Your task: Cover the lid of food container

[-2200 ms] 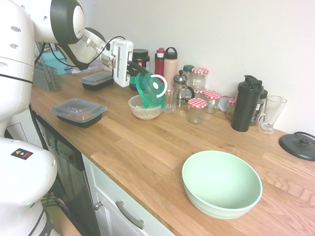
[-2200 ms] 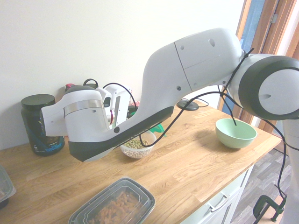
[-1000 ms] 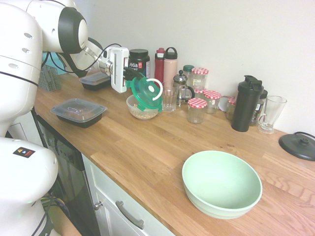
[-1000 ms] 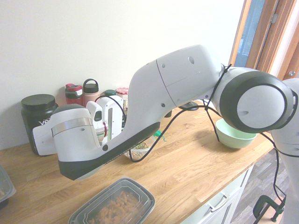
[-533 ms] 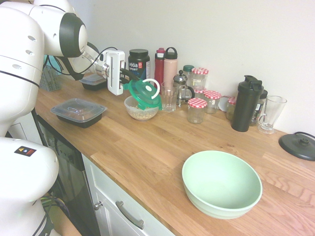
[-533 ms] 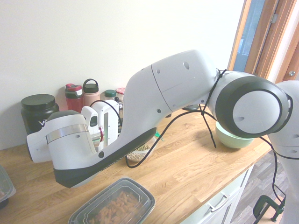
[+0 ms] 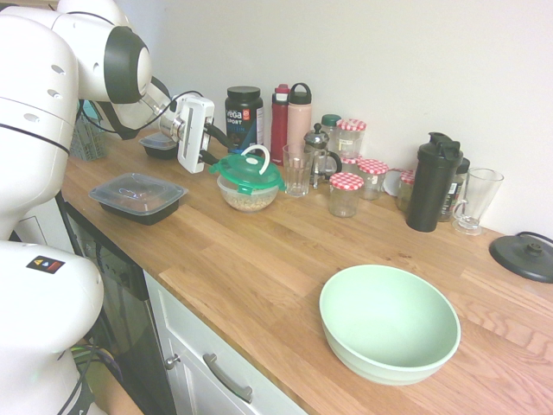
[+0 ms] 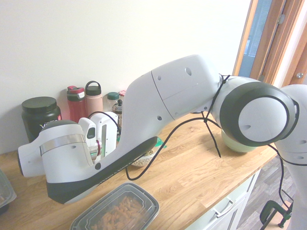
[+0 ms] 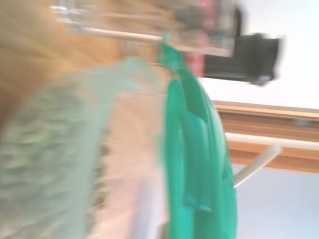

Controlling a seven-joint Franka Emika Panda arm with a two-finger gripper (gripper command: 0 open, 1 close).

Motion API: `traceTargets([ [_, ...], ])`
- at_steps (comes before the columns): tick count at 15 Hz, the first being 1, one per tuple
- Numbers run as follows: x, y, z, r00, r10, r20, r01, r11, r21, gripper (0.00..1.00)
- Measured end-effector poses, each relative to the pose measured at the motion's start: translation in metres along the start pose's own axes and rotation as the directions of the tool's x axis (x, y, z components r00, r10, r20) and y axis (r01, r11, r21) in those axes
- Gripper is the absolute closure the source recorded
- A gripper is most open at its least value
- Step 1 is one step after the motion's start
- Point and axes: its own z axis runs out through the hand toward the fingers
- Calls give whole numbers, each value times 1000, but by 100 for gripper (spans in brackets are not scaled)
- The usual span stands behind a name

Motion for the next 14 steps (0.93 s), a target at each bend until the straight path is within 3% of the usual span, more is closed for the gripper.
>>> traceTargets([
  [4,3,7,-13,986,-53,156,37,994,103,0],
  [7,44,34,-4,949,-80,306,26,984,177,0],
  [11,108,84,30,853,-126,506,-39,952,304,0],
  [14,133,134,52,770,-235,594,-65,896,439,0],
])
